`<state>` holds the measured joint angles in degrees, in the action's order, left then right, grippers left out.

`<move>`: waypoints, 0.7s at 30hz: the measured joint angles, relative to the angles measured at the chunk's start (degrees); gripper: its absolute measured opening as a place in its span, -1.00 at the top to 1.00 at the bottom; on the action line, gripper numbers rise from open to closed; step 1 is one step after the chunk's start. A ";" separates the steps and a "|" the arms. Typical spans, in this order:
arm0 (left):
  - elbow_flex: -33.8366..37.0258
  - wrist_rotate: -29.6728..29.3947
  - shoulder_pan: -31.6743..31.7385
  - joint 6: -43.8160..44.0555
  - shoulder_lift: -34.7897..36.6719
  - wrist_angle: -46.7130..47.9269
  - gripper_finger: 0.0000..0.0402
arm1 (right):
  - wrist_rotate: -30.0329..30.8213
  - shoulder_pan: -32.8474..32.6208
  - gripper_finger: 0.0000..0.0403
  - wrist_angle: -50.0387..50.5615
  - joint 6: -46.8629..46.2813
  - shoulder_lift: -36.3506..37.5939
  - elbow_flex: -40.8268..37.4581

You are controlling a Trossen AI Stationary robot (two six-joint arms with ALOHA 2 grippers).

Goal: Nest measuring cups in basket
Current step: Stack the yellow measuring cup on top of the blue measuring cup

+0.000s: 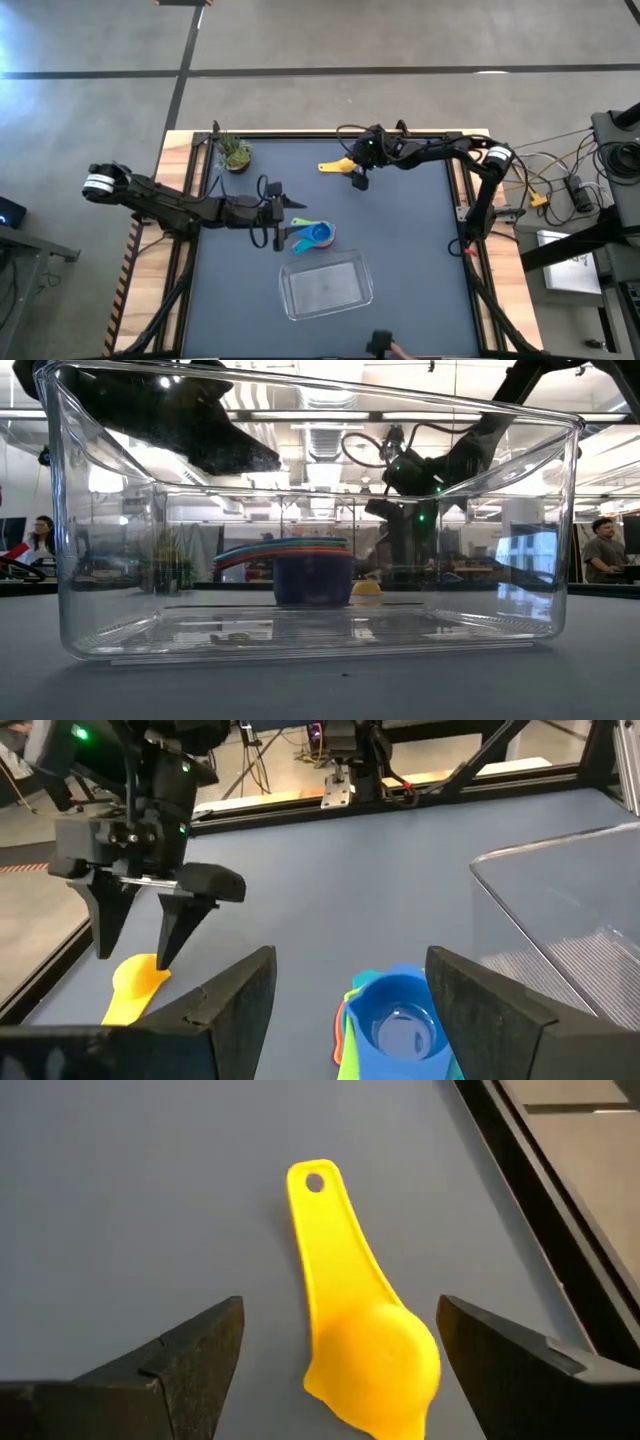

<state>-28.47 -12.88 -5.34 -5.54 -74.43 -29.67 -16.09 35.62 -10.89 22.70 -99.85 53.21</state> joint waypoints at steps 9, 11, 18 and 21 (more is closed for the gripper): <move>0.00 0.37 0.11 0.02 0.11 -0.35 -0.19 | -0.47 2.91 -0.59 -1.90 0.46 -1.41 0.00; 0.00 0.39 0.12 0.02 0.11 -0.37 -0.19 | -1.06 3.58 -0.59 -2.15 0.44 -2.52 0.00; 0.04 0.42 0.22 0.02 0.13 -0.41 -0.19 | -5.33 4.56 -0.55 -2.90 -0.66 -6.60 1.42; 0.04 0.42 0.30 0.02 0.13 -0.43 -0.19 | -5.51 4.52 -0.51 -1.47 -1.08 -7.17 3.38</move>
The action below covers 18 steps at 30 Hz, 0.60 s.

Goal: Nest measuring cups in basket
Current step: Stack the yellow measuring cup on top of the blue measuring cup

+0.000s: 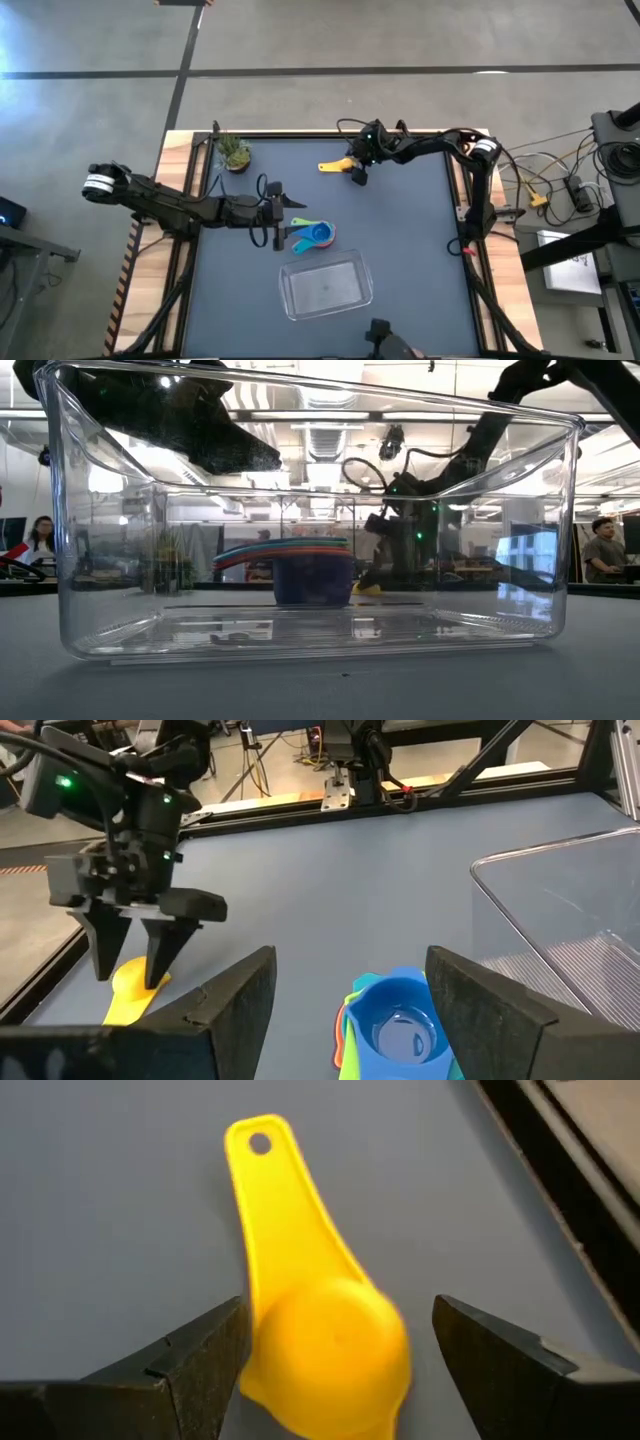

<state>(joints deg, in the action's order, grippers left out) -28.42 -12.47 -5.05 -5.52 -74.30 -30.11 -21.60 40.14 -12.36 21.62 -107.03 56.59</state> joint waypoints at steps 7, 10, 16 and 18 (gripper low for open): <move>0.04 0.02 0.05 0.00 0.02 0.02 -0.19 | -0.37 0.02 -0.26 3.80 -0.36 -1.51 2.14; 0.04 0.02 0.07 0.00 0.02 0.04 -0.19 | -0.50 0.02 -0.09 6.30 -0.18 -2.11 3.28; 0.06 0.02 0.07 0.00 0.02 0.07 -0.19 | 0.00 -0.17 -0.03 8.33 -1.01 -1.95 3.71; 0.07 0.02 0.07 0.00 0.04 0.09 -0.19 | 0.37 -0.41 -0.03 9.20 -3.45 -0.97 3.61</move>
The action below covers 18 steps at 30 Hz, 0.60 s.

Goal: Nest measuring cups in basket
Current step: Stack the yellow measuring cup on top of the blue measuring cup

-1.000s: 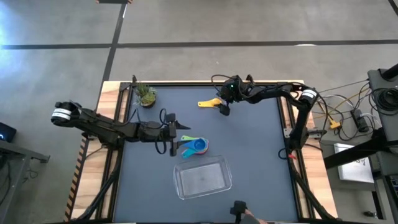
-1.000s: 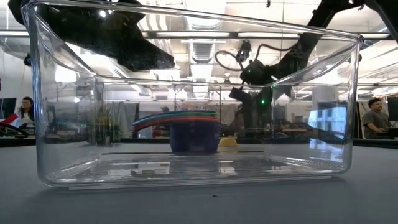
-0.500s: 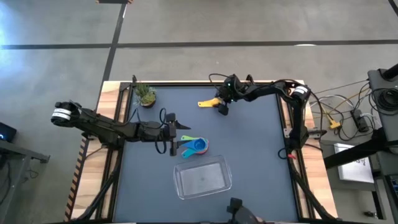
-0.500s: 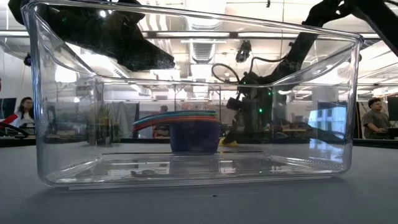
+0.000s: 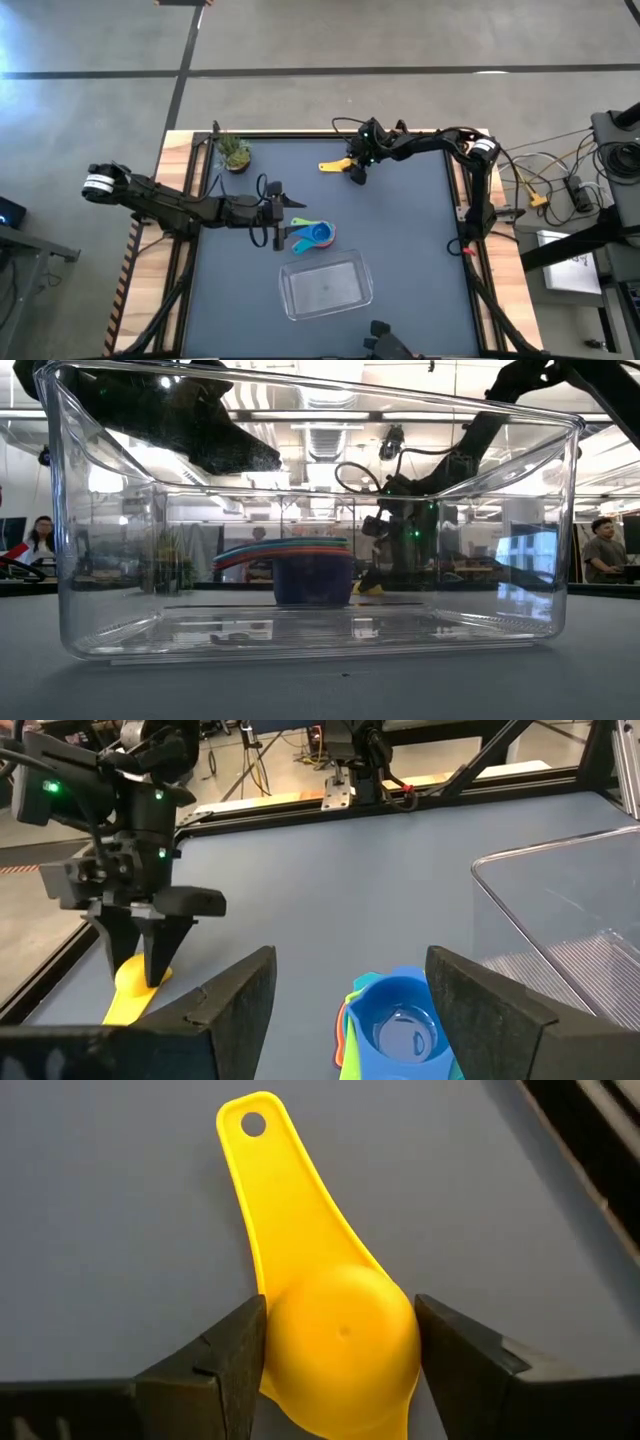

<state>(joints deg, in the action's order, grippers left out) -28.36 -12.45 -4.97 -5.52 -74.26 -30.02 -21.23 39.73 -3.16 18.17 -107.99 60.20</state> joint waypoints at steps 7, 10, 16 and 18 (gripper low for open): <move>0.00 0.00 0.00 0.02 0.00 0.58 -0.19 | -8.00 -0.12 -0.03 1.64 -8.78 6.92 -0.22; 0.00 -0.52 0.00 -0.04 0.00 0.62 -0.19 | -12.56 -0.27 -0.03 2.09 -12.57 9.80 -0.66; -0.79 -9.99 -0.47 -7.01 0.00 0.93 -0.19 | -26.44 -1.90 -0.03 1.77 -20.66 13.79 -1.32; -1.61 -13.94 -0.90 -11.67 -0.25 1.10 -0.19 | -27.10 -3.18 -0.04 2.66 -21.95 14.25 -1.44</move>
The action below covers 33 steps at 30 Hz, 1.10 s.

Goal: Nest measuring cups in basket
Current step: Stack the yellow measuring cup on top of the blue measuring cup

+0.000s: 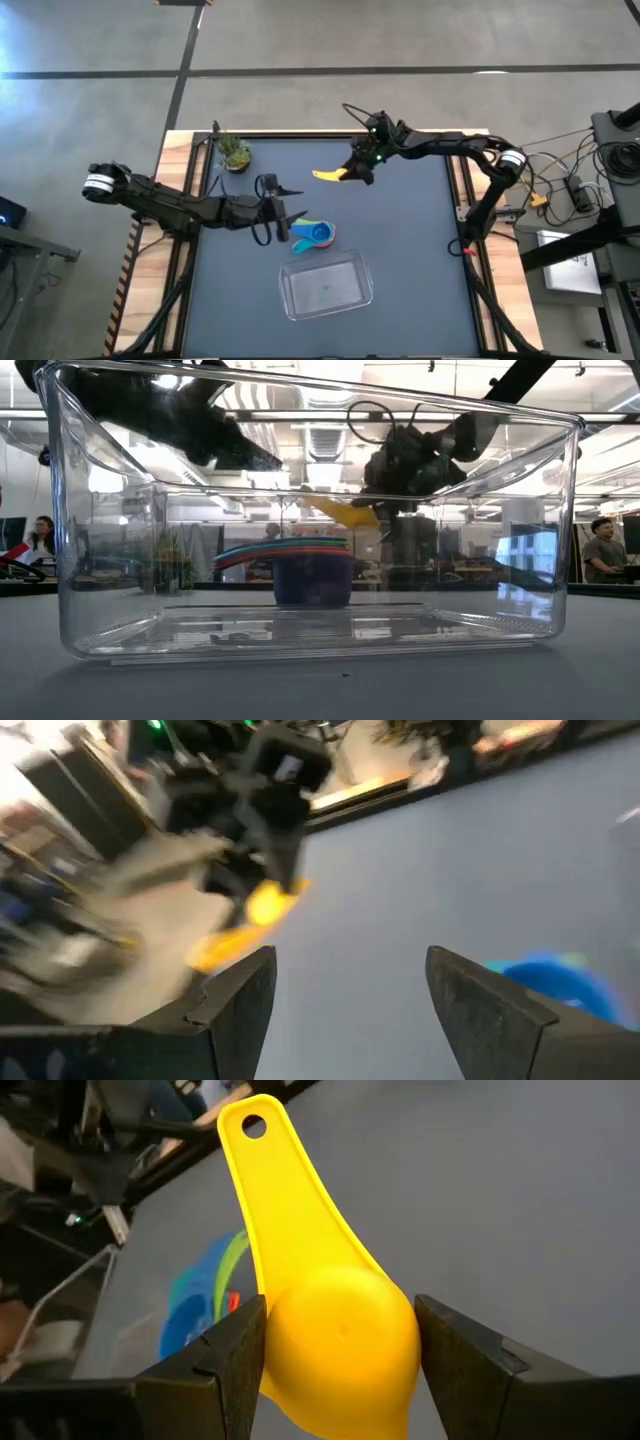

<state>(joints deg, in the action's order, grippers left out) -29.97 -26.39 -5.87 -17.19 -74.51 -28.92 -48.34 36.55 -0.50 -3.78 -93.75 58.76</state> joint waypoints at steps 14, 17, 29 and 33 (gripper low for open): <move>-10.60 -9.20 -0.95 -18.07 -6.34 9.56 -0.19 | 0.33 -6.58 -0.06 1.17 -1.68 0.76 -0.04; -13.45 -9.12 -0.86 -16.38 -7.81 15.02 -0.19 | 0.30 -6.97 -0.06 1.29 -1.66 0.76 -0.04; -20.30 -8.63 -0.28 -13.68 -12.21 26.34 0.40 | 0.31 -7.69 -0.06 1.93 -1.05 0.76 0.00; -20.11 -8.48 -0.24 -13.74 -12.18 26.52 0.83 | 0.35 -7.84 -0.07 2.12 -0.86 0.76 0.00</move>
<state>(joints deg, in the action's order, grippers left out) -50.09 -34.87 -6.11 -30.93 -86.68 -2.40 -47.99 28.71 1.62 -4.64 -92.99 58.76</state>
